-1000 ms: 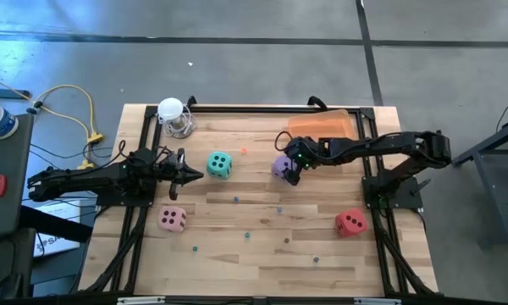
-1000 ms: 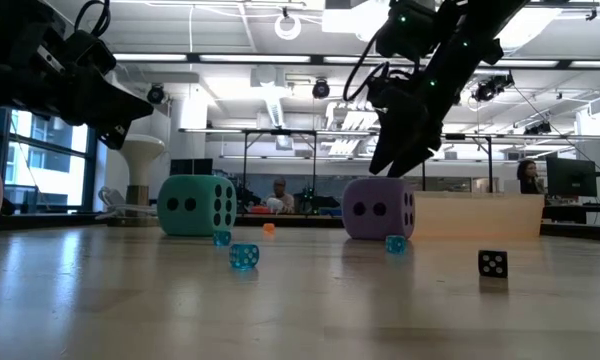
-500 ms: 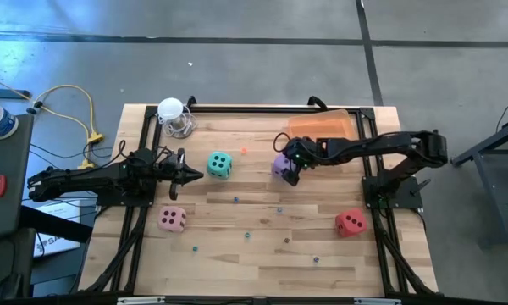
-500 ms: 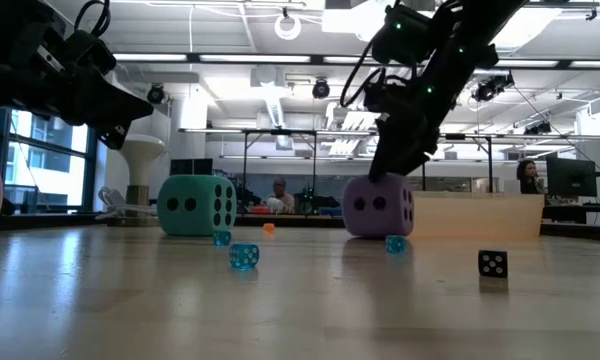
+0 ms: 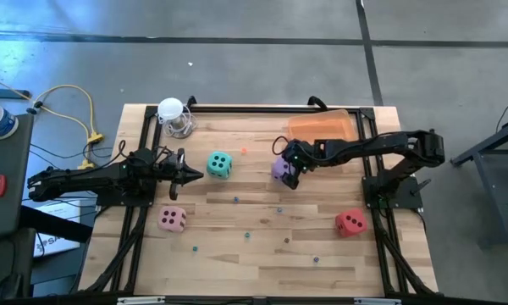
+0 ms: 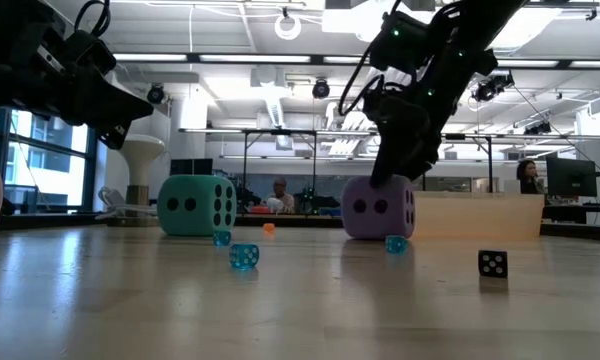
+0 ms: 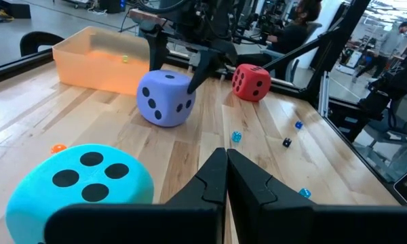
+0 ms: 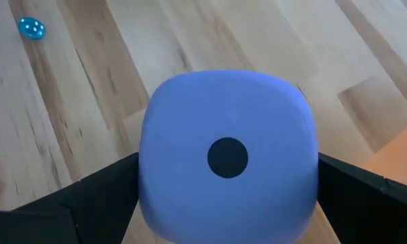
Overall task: Pick & Place Dice
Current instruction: Put the large purple die into the the orange bin
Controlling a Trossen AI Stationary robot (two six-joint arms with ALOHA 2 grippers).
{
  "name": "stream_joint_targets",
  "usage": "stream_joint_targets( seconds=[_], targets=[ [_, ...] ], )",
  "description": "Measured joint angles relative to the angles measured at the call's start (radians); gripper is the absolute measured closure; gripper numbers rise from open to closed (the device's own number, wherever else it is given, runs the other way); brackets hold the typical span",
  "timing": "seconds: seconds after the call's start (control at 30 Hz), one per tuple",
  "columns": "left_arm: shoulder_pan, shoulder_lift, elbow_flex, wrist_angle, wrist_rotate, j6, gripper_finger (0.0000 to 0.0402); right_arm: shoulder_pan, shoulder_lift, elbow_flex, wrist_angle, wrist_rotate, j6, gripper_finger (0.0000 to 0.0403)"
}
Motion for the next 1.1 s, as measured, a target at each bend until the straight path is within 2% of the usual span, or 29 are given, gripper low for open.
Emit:
stream_joint_targets(
  seconds=[0.13,0.37,0.7,0.9,1.1],
  targets=[
    [0.000,0.000,0.000,0.000,0.000,0.000,0.0399,0.004,0.020,0.002,0.006,0.011,-0.001,0.0017],
    [0.000,0.000,0.000,0.000,0.000,0.000,0.0399,0.004,0.029,0.003,0.013,0.012,-0.003,0.0058],
    [0.000,0.000,0.000,0.000,0.000,0.000,0.0399,0.012,0.028,0.001,0.035,0.017,-0.034,0.0057],
    [0.000,0.000,0.000,0.000,0.000,0.000,0.0399,0.039,-0.043,-0.003,0.021,0.036,-0.054,0.0059],
    [0.000,0.000,0.000,0.000,0.000,0.000,0.0399,0.075,-0.190,-0.002,-0.025,0.135,-0.047,0.0058]
  ],
)
